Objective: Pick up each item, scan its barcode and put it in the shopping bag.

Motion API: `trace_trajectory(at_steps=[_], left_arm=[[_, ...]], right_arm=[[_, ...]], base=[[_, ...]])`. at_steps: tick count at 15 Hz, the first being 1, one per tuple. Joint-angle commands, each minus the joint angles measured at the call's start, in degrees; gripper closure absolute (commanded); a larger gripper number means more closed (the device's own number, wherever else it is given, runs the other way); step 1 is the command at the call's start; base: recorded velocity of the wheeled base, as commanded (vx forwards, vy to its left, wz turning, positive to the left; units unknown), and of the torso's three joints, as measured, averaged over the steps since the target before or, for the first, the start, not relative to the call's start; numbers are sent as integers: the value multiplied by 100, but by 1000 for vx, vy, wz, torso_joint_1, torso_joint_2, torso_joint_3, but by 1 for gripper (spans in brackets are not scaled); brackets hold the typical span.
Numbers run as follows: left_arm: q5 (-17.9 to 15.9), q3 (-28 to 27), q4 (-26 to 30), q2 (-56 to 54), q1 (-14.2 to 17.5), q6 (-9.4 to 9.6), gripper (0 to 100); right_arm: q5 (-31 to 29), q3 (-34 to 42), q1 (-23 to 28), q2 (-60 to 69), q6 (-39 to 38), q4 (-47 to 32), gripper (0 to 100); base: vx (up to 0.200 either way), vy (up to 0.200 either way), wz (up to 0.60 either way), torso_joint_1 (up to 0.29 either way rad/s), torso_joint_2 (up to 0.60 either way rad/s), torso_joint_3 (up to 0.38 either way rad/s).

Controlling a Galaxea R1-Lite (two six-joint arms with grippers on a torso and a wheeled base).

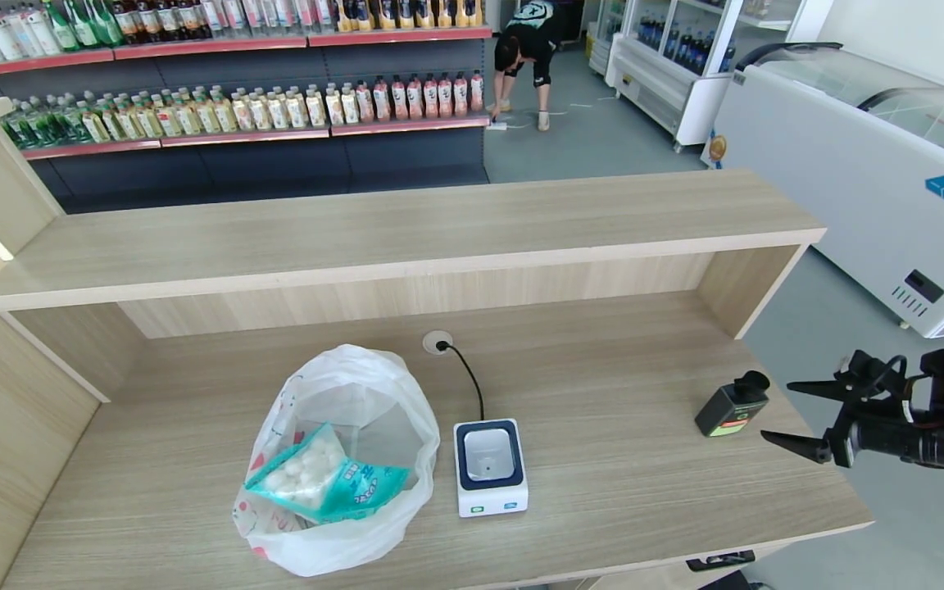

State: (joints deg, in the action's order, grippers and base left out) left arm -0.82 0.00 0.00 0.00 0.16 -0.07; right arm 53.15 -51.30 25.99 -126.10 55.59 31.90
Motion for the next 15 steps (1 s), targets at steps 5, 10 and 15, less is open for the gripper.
trace_trajectory(at_steps=[5,10,15], left_arm=[[3,0,0,0,2,-1,0],[3,0,0,0,2,-1,0],[-6,0,0,0,2,-1,0]], right_arm=[[46,-161,-244,-319,5,9,0],[46,-293,-323,-547,5,27,0],[204,-574,-455,-811,5,27,0]], base=[[0,0,0,0,0,0],[0,0,0,0,0,0],[0,0,0,0,0,0]])
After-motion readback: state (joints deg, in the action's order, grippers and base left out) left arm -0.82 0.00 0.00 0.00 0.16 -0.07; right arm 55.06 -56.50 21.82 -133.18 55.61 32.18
